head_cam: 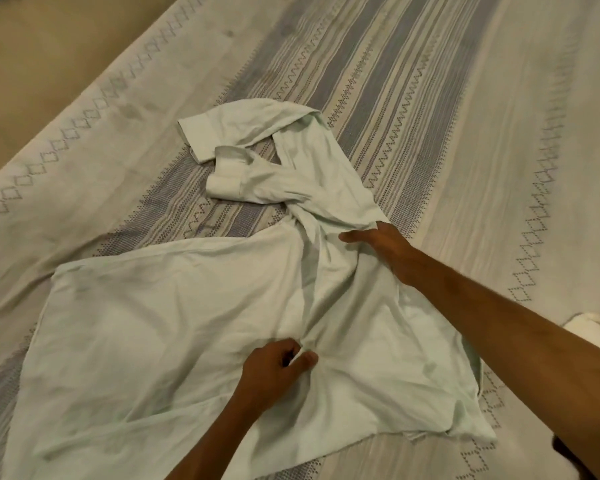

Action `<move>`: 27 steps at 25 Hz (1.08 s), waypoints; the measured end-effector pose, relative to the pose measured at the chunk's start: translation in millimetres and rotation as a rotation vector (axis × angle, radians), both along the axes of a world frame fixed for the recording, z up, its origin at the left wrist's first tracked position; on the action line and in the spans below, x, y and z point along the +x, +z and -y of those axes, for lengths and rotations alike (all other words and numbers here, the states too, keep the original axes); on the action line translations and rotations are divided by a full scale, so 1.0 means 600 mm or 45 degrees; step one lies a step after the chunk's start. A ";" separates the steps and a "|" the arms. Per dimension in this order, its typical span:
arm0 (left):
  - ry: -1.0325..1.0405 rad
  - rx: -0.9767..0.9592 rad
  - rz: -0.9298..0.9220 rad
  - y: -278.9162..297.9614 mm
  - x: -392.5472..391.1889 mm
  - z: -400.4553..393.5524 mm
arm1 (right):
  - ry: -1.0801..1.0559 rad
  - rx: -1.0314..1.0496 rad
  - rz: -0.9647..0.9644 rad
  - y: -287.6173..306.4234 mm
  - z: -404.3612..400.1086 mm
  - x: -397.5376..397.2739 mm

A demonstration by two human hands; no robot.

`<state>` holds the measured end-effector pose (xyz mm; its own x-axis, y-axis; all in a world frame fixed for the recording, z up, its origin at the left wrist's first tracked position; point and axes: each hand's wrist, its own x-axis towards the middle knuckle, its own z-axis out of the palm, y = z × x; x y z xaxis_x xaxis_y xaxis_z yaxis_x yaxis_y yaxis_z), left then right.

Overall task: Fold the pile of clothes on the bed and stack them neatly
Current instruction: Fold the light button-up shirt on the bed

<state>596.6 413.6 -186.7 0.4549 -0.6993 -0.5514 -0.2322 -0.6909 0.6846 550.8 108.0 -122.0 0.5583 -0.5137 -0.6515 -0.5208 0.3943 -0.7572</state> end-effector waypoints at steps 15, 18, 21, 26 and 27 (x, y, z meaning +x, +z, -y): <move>0.062 0.305 -0.165 0.011 0.032 0.036 | 0.302 -0.161 -0.408 0.011 0.101 0.147; 0.081 0.339 -0.284 0.008 0.043 0.045 | 0.595 -0.288 -0.377 0.019 0.083 0.198; 0.045 0.295 -0.367 -0.001 0.050 0.044 | 0.967 -0.365 -0.433 0.035 0.054 0.247; 0.074 0.192 -0.439 -0.015 0.060 0.038 | 0.156 0.269 0.194 0.058 0.086 0.258; 0.078 0.187 -0.450 -0.015 0.061 0.037 | -0.069 0.374 0.277 0.052 0.101 0.247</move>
